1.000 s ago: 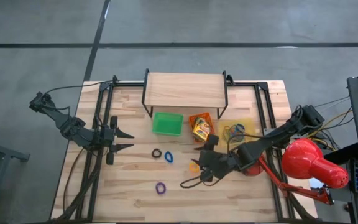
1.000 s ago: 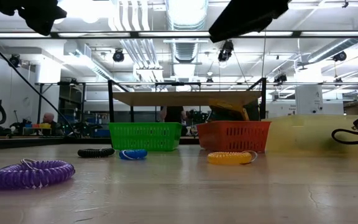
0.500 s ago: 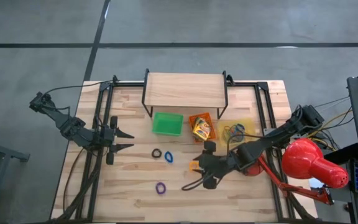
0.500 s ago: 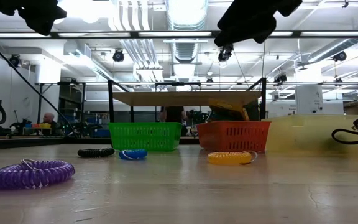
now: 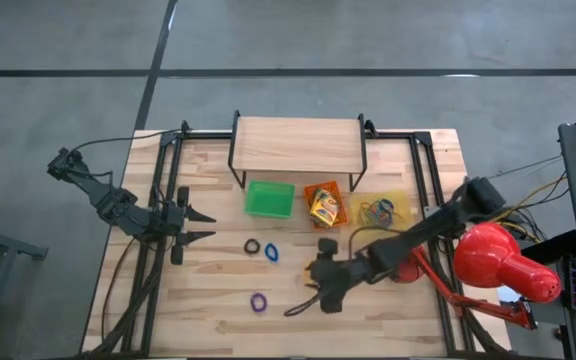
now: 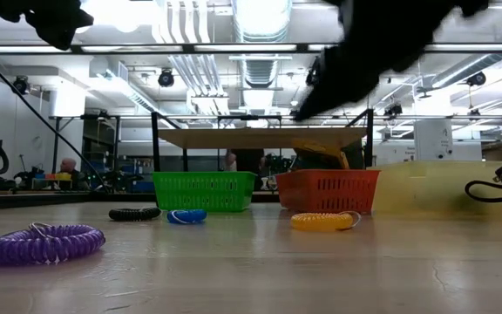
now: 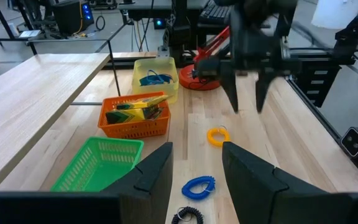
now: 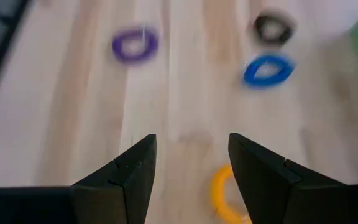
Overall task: Pick & Place Office Desk Supplies
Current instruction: Put the yellow spring rubber band into the green bin
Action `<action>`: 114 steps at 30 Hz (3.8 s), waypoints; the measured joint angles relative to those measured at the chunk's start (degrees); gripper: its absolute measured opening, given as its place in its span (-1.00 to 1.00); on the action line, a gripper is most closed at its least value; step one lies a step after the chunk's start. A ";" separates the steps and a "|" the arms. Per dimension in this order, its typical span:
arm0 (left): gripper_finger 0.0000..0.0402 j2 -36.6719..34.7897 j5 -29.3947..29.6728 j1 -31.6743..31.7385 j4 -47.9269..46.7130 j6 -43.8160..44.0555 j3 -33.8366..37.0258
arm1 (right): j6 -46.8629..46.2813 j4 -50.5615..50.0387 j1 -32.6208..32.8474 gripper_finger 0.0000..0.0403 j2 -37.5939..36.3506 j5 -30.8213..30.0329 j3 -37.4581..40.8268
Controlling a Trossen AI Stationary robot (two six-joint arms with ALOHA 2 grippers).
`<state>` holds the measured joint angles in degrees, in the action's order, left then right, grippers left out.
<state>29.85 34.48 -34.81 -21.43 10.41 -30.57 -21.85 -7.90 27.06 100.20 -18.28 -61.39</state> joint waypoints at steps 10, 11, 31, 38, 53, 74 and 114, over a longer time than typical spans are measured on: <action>-0.30 0.02 0.00 0.01 -1.38 0.01 0.00 | -1.02 0.16 -0.72 -0.01 6.91 1.88 0.03; -0.30 0.02 0.00 0.01 -1.36 0.02 0.00 | -1.37 0.29 -0.72 -0.01 6.93 1.87 0.02; -0.30 0.00 0.00 0.00 -1.69 0.00 0.00 | -12.50 -1.97 -1.88 -0.01 12.05 3.19 -0.24; -0.30 0.00 0.00 0.00 -1.69 0.02 0.00 | -12.56 -2.42 -2.37 -0.17 11.54 3.31 -0.20; -0.30 0.00 0.01 0.00 -1.71 0.01 0.00 | -10.74 -2.63 -2.55 -0.67 11.54 3.05 -0.13; -0.30 0.02 0.00 0.02 -2.15 0.02 0.00 | -10.58 -1.57 -2.46 -0.80 5.20 3.94 0.00; -0.30 0.00 0.01 0.00 -2.91 0.00 0.00 | -6.06 7.98 -29.98 -0.83 12.94 5.35 -14.59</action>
<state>29.85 34.49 -34.81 -24.34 10.41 -30.57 -27.90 0.08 -2.92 113.14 -12.92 -75.97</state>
